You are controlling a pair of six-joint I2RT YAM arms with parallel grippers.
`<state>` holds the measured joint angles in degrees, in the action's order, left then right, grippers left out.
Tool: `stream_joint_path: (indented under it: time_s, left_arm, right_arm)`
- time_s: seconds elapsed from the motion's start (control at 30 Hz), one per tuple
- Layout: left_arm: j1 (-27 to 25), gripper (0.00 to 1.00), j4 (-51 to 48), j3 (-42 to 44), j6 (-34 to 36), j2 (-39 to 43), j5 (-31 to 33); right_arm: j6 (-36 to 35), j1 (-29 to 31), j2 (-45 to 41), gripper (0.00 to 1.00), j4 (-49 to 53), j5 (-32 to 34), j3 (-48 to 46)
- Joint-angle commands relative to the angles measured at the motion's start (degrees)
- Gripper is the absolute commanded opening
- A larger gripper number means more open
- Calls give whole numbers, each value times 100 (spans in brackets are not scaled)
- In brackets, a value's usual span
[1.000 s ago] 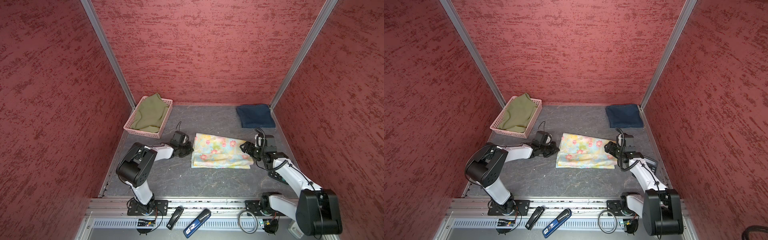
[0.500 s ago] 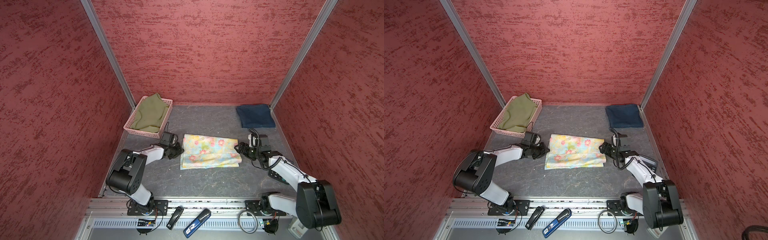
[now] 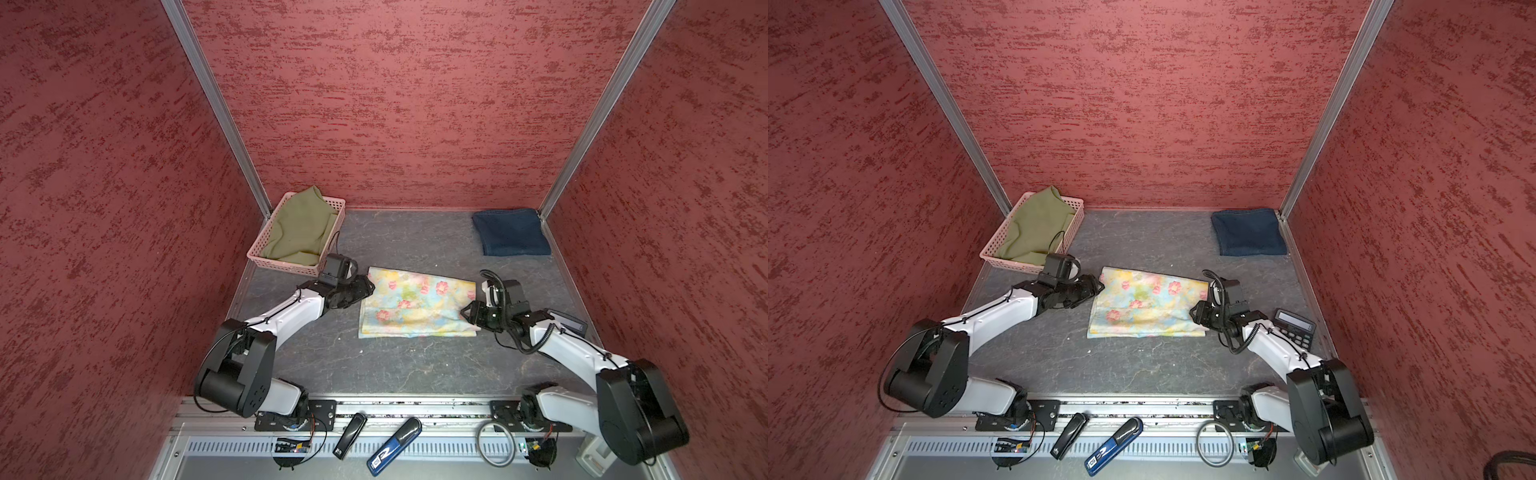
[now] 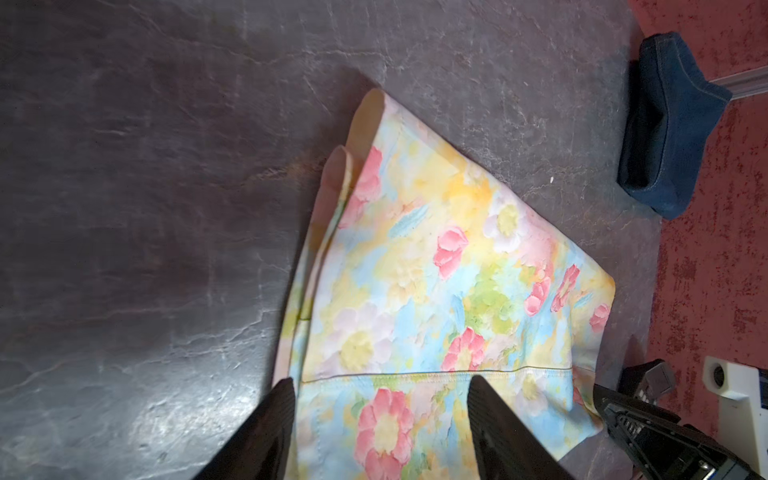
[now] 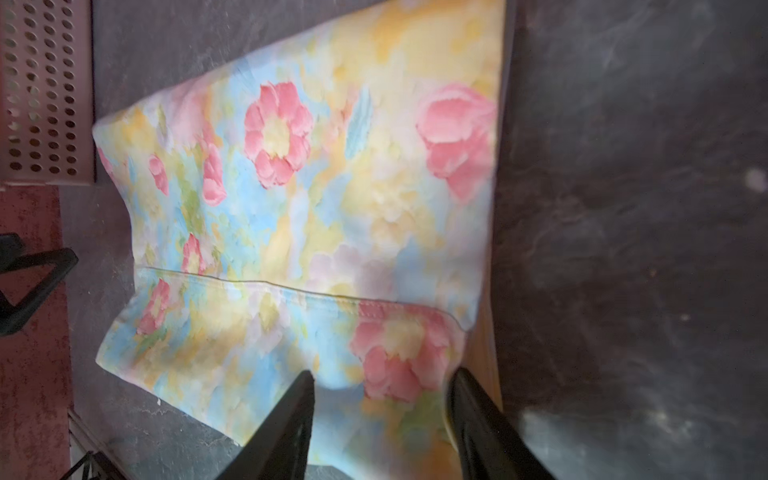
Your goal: Fold and stack the skirts
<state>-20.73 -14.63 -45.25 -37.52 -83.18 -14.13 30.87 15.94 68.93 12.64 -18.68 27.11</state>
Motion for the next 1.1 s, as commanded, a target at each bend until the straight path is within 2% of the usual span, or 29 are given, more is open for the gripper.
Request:
stream_joint_path:
  time_s: [0.0, 0.23, 0.47, 0.6, 0.7, 0.83, 1.07]
  left_arm:
    - [-147, 67, -117, -138, 147, -182, 92]
    - [-344, 68, -437, -218, 238, -263, 350]
    - [-412, 81, -910, -491, 773, 21, 649]
    - [-878, 81, -1079, -861, 1272, -258, 769]
    - [-1429, 81, -1002, -1036, 1667, -407, 1102]
    - [-2068, 79, -743, -1204, 2196, -564, 1154]
    - [-2439, 77, -842, -1652, 2573, -1317, 1204]
  right_arm:
    - [50, 119, -69, 53, 190, 300, -182]
    - [33, 163, -79, 53, 364, 532, -119]
    - [132, 142, -309, 64, 584, 874, 242]
    - [423, 7, -281, 66, 336, 607, 68]
    - [691, -206, -420, 68, 164, 332, -156]
    - [952, -602, -652, 70, -86, -175, -461]
    - [1117, -738, -261, 71, -303, -917, -649]
